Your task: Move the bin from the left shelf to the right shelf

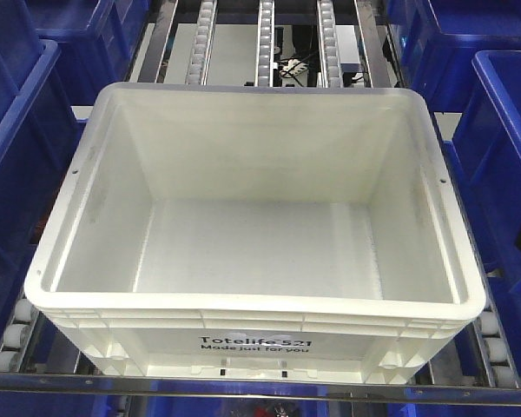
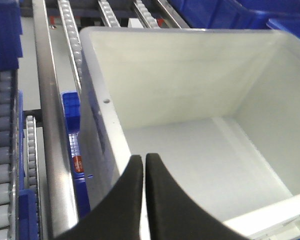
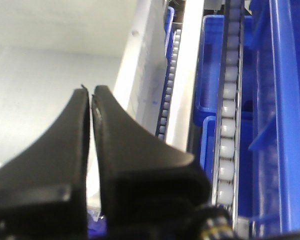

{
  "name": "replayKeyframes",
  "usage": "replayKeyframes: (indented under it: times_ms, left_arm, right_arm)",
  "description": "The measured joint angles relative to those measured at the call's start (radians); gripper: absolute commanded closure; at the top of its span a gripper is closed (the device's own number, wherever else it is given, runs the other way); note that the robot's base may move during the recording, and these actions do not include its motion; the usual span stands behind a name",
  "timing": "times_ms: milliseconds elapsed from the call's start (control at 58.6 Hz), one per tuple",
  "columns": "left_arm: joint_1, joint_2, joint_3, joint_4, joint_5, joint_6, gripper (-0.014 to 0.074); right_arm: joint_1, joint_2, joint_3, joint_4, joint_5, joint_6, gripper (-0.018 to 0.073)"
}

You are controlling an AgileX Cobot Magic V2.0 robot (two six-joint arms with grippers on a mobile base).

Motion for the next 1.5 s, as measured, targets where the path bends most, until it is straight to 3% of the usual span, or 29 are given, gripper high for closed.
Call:
replayKeyframes:
  times_ms: [137, 546, 717, 973, 1058, 1263, 1502]
  left_arm:
    - [0.0, 0.083, -0.069, -0.025, -0.001, 0.044, 0.0598]
    - [0.0, 0.314, -0.21, -0.031, 0.068, 0.048, 0.0589]
    - [0.0, 0.316, -0.21, -0.031, 0.039, 0.074, 0.0523]
    - [0.0, 0.316, -0.21, -0.031, 0.013, 0.101, 0.0309]
    - [0.0, 0.316, -0.21, -0.031, -0.009, 0.101, 0.0251]
    - [0.0, 0.348, -0.212, -0.032, -0.038, 0.102, 0.0223]
    - [0.0, 0.501, -0.344, -0.032, 0.035, 0.101, 0.0223]
  right_arm:
    - [0.0, 0.09, -0.069, 0.005, 0.014, -0.033, 0.0564]
    - [0.0, 0.21, -0.1, 0.016, 0.004, -0.056, 0.0549]
    - [0.0, 0.21, -0.1, 0.017, -0.009, -0.087, 0.0429]
    - [0.0, 0.21, -0.1, 0.017, -0.011, -0.09, 0.0044]
    - [0.0, 0.214, -0.1, 0.017, -0.012, -0.09, -0.0039]
    - [0.0, 0.27, -0.117, 0.017, -0.021, -0.087, -0.0043]
    - [0.0, 0.407, -0.242, 0.016, 0.006, -0.061, -0.0032]
